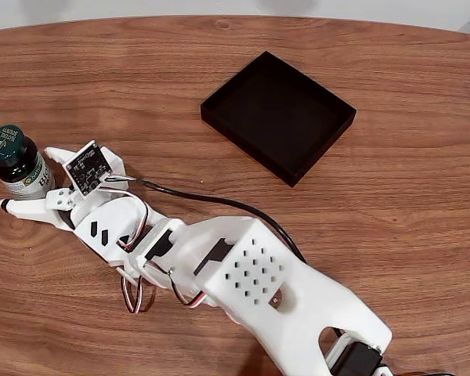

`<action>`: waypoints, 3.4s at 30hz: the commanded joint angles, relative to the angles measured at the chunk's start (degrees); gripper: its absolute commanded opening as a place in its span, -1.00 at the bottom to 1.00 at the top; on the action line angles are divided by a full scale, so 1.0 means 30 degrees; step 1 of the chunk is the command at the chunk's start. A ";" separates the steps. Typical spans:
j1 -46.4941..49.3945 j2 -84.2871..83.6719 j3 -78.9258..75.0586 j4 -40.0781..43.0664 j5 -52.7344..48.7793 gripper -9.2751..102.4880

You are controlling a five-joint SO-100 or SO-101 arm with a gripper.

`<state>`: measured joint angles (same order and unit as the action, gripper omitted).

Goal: Pick up the pill bottle and place it in the black box.

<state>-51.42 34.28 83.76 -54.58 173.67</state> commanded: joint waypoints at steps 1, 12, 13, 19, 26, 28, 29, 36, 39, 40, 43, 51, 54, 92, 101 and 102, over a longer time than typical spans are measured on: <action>-0.0176 0.0498 -0.1729 -0.0820 -0.0029 -0.20; 0.0029 -0.0234 -0.2607 -0.1348 -0.0293 -0.21; 0.0059 -0.0234 -0.2666 -0.1318 -0.0293 -0.22; 0.0176 -0.0293 -0.3135 -0.0908 -0.0205 -0.26; 0.0381 -0.0674 -0.4336 -0.0059 -0.0293 -0.28; 0.0410 -0.0820 -0.4629 0.0117 -0.0293 -0.29; 0.0410 -0.0908 -0.4746 0.0146 -0.0293 -0.30; 0.0410 -0.0996 -0.4687 0.0205 -0.0352 -0.46; 0.0410 -0.0937 -0.4482 0.0205 -0.0352 -0.50; 0.0410 -0.0908 -0.4453 0.0205 -0.0352 -0.51; 0.0410 -0.0820 -0.4307 0.0205 -0.0352 -0.54; 0.0352 0.0000 -0.3340 0.0000 -0.0293 -0.59; 0.0469 0.1436 -0.1816 -0.0117 -0.0234 -0.60; 1.1777 1.7520 1.2070 0.0059 -0.1787 -0.62; 1.5000 1.5322 1.0547 0.0645 -0.1992 -0.63; 1.5234 1.5029 1.0400 0.0645 -0.1992 -0.63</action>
<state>-8.44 78.13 121.20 -52.47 168.13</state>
